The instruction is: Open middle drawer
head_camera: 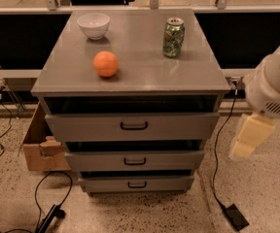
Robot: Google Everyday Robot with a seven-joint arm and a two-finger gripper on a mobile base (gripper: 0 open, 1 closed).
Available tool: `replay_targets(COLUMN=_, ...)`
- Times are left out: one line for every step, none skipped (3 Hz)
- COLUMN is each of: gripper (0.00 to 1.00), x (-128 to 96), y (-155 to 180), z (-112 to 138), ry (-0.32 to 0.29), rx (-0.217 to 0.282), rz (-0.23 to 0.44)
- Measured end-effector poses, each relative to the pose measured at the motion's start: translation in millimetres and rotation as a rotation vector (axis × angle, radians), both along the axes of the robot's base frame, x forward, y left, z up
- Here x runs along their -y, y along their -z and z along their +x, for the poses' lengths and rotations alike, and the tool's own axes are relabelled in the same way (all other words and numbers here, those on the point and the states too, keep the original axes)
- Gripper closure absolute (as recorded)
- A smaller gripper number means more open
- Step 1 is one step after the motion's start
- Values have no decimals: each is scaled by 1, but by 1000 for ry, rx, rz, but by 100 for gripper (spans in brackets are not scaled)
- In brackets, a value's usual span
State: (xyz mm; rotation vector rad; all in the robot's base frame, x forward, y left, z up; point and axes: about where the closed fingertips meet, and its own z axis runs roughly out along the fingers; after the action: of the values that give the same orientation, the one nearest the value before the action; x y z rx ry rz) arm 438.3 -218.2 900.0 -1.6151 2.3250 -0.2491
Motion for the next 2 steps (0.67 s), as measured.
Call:
replay_targets(gripper=0, x=1, y=59, z=9, ry=15, rx=-4, rz=-4)
replay_targets(gripper=0, x=1, y=113, z=20, ry=11, rx=-12, rz=0)
